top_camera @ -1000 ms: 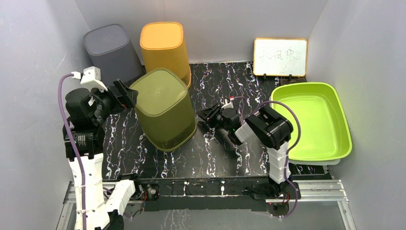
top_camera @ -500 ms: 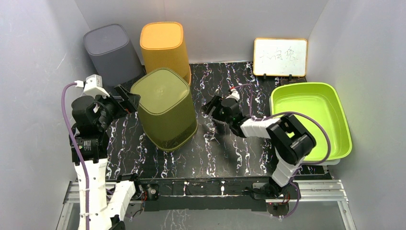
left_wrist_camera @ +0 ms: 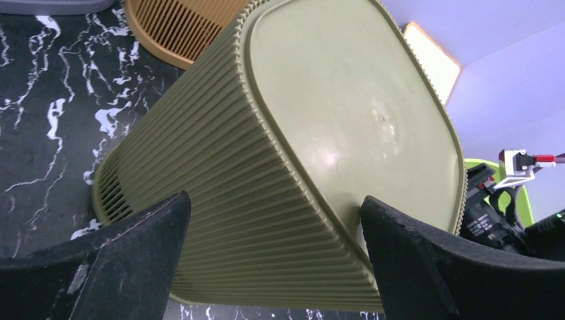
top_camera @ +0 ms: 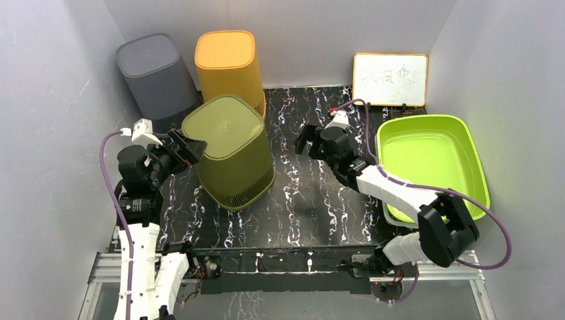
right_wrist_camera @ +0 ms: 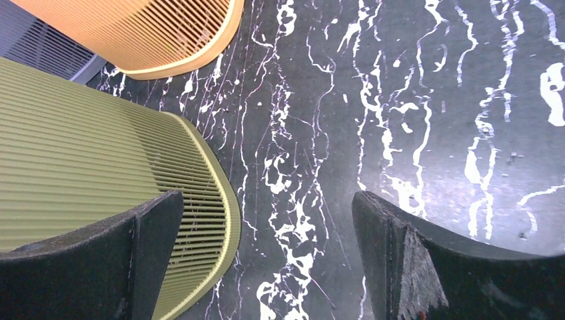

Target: Turn the large container upside down

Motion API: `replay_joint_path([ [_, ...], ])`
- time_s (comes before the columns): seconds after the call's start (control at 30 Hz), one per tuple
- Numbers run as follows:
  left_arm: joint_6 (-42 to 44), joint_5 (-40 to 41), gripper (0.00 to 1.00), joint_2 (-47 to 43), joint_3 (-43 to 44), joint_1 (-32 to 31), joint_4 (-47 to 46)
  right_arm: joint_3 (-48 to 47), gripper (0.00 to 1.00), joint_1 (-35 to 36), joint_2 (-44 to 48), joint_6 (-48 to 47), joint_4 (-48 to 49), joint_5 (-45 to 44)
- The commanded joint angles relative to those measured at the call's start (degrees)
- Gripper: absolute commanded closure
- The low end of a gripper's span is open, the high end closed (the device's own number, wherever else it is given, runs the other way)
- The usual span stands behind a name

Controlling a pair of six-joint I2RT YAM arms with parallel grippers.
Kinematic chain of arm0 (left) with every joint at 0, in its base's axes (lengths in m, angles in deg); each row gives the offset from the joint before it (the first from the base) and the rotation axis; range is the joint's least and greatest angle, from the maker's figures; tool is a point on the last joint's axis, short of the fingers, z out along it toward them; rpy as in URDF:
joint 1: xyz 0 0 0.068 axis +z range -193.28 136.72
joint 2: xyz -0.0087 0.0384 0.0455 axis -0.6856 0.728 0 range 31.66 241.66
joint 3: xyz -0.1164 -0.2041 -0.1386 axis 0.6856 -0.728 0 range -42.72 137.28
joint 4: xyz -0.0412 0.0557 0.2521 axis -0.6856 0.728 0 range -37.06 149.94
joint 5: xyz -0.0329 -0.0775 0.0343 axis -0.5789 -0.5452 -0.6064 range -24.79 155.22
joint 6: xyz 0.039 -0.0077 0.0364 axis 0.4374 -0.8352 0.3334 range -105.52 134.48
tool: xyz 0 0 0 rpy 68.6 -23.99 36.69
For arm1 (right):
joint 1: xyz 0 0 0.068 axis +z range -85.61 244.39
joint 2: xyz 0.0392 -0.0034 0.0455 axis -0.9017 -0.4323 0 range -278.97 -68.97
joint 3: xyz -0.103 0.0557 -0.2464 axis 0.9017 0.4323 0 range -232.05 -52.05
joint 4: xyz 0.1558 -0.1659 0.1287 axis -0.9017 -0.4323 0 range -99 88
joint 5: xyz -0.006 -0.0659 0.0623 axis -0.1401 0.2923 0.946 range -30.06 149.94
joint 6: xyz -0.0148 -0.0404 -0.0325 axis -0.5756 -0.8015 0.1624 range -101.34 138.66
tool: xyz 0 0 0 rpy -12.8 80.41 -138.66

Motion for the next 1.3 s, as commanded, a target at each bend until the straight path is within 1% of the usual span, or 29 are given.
replay_joint_path([
  [0.0, -7.68, -4.14, 0.01, -1.41, -4.29, -0.17, -10.95, -2.08, 0.02, -0.24, 7.35, -3.85, -4.98, -4.36],
  [0.17, -16.13, -6.42, 0.02, 0.84, -10.01, -0.62, -24.56, -1.80, 0.02, -0.26, 13.89, -6.69, -7.66, -6.50],
  [0.27, -17.37, -4.84, 0.02, 4.49, -9.90, -3.59, -30.19, -2.50, 0.02, -0.27, 16.11, -8.93, -9.45, -6.79],
  [0.4, -11.88, 4.66, 0.02, 12.43, -2.85, -15.62, -29.44, -3.15, 0.02, -0.25, 17.87, -11.20, -11.27, -6.66],
  [0.5, -9.75, 8.69, 0.02, 19.73, 2.71, -22.87, -30.37, -3.66, 0.02, -0.26, 18.34, -12.09, -12.18, -6.82],
  [0.6, -8.53, 11.24, 0.02, 26.53, 7.23, -27.73, -32.15, -3.84, 0.02, -0.25, 18.79, -12.64, -12.61, -6.93],
  [0.7, -6.58, 13.59, 0.02, 33.94, 11.11, -30.01, -34.02, -3.56, 0.02, -0.28, 19.39, -13.31, -12.85, -6.99],
  [0.8, -3.48, 14.85, 0.02, 41.30, 17.45, -30.43, -32.09, -3.33, 0.02, -0.28, 20.76, -13.74, -14.34, -7.08],
  [0.87, -1.52, 15.14, 0.02, 45.44, 22.28, -30.59, -30.39, -2.58, 0.02, -0.25, 22.46, -13.45, -15.02, -5.58],
  [1.0, 1.61, 14.05, 0.02, 50.21, 28.51, -30.83, -27.44, 0.58, 0.02, -0.17, 25.51, -10.09, -16.62, -0.84],
  [1.07, 3.80, 14.39, 0.02, 50.39, 30.63, -31.13, -25.71, 3.37, 0.02, -0.11, 26.66, -7.40, -15.87, 0.18],
  [1.13, 6.45, 15.03, 0.02, 49.63, 32.66, -31.27, -22.02, 5.03, 0.02, 0.12, 27.14, -6.51, -14.54, 0.60],
  [1.2, 9.11, 15.28, 0.01, 48.10, 34.26, -31.33, -17.20, 4.95, 0.02, 0.51, 26.28, -6.22, -14.36, 0.96],
  [1.27, 10.93, 14.66, 0.02, 45.14, 33.89, -31.33, -13.50, 4.62, 0.02, 1.28, 25.19, -6.20, -14.15, 1.57],
])
